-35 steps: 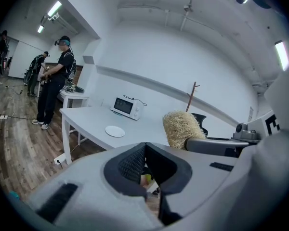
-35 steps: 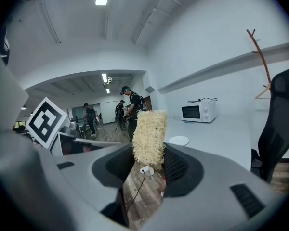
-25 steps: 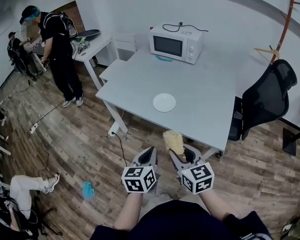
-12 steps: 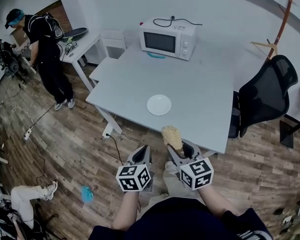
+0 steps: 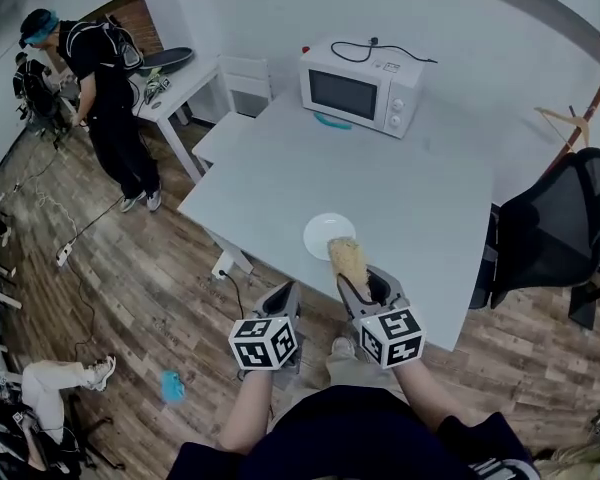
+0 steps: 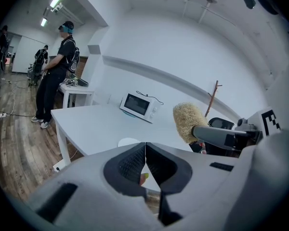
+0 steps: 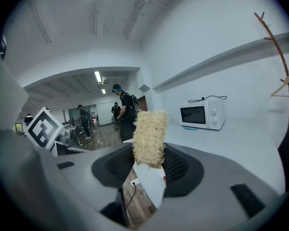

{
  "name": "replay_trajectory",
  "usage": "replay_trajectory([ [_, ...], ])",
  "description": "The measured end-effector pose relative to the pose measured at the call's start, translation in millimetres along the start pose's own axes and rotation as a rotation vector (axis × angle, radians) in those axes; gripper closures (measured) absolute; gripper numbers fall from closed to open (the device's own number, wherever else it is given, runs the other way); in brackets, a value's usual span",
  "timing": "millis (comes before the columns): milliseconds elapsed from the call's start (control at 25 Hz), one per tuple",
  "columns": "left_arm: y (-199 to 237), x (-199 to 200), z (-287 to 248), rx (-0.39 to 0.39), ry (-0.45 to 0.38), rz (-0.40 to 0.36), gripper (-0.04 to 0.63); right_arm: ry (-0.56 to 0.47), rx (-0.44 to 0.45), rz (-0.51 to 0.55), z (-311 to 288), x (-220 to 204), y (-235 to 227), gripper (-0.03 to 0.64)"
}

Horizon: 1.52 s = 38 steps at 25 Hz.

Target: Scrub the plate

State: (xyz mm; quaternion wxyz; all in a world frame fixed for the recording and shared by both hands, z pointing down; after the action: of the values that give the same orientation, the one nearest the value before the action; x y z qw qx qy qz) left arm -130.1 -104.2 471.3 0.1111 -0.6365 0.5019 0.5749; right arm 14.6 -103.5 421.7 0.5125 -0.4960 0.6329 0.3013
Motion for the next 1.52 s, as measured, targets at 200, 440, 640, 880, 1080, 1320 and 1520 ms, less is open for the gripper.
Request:
replay_trajectory([
  [200, 13.7, 10.7, -37.3, 0.023, 0.01, -0.017, 0.575, 0.011, 0.024, 0.007, -37.5, 8.2, -25.5, 0.445],
  [440, 31.4, 10.1, -70.0, 0.043, 0.029, 0.017, 0.575, 0.026, 0.061, 0.03, -72.0, 14.0, -46.2, 0.445],
  [640, 45.9, -3.0, -90.9, 0.057, 0.069, 0.059, 0.575, 0.042, 0.081, 0.06, -87.3, 10.9, -59.1, 0.445],
  [880, 63.6, -19.5, -115.3, 0.075, 0.118, 0.133, 0.495, 0.08, 0.093, 0.056, -103.5, 1.4, -72.9, 0.445],
  [1080, 82.7, -32.1, -136.4, 0.062, 0.151, 0.23, 0.419, 0.127, 0.075, 0.041, -119.8, -13.6, -82.0, 0.445],
  [1320, 106.7, -48.4, -157.4, 0.034, 0.226, 0.315, 0.42, 0.193, 0.052, -0.025, -134.8, -31.8, -88.5, 0.445],
  [1520, 125.5, -58.0, -169.8, 0.031, 0.301, 0.331, 0.423, 0.252, 0.037, -0.045, -145.8, -47.8, -89.6, 0.445],
])
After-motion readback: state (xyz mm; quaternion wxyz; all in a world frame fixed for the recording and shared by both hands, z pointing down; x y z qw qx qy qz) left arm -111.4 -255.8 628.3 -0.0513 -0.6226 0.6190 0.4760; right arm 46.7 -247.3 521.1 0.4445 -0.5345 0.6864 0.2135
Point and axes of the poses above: the fingertips, and each gripper's own axes: z backward along the fingers, y to its left, x out of its top, the point moved 3 cm from there along z, backward along the fingers, and after that the axes turned 10 degrees about -x, right-handed, at the moved point
